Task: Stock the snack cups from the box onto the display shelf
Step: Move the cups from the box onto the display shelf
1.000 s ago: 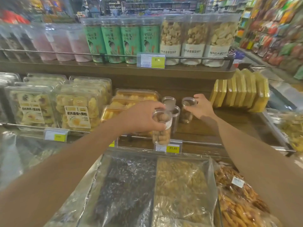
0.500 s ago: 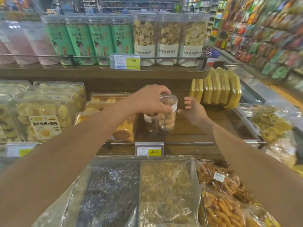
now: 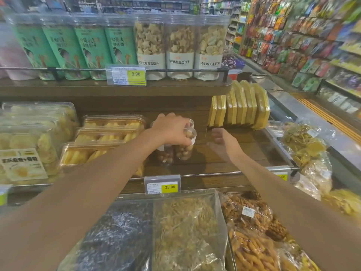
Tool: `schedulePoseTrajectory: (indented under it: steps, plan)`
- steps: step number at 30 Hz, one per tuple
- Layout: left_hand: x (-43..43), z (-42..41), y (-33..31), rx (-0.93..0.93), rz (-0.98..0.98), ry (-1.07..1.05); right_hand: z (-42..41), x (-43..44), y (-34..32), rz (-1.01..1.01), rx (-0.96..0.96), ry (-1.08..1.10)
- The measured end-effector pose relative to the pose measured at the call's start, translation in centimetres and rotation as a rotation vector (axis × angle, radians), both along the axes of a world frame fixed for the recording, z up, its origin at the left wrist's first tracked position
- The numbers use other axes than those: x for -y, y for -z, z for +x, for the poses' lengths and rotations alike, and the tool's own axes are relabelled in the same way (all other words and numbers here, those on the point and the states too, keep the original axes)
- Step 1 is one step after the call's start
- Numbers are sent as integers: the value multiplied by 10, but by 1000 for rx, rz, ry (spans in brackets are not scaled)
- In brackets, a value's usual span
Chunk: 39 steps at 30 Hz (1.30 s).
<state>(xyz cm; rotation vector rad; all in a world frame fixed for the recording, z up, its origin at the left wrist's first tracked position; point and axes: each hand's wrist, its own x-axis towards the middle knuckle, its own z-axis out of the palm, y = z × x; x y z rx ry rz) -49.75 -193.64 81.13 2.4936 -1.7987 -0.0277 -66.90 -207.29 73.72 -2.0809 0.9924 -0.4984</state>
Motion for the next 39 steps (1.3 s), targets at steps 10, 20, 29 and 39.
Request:
schedulePoseTrajectory:
  steps: [10, 20, 29, 39]
  plan:
    - [3, 4, 17, 62, -29, -66, 2, -4, 13, 26, -18, -38]
    - [-21, -10, 12, 114, -45, -80, 1, -27, 6, -16, -69, -45]
    - [-106, -46, 10, 170, -158, 4, -30, -81, -13, -172, -235, -61]
    - [-237, -86, 40, 142, -164, 68, -81, -215, -5, -461, -408, -80]
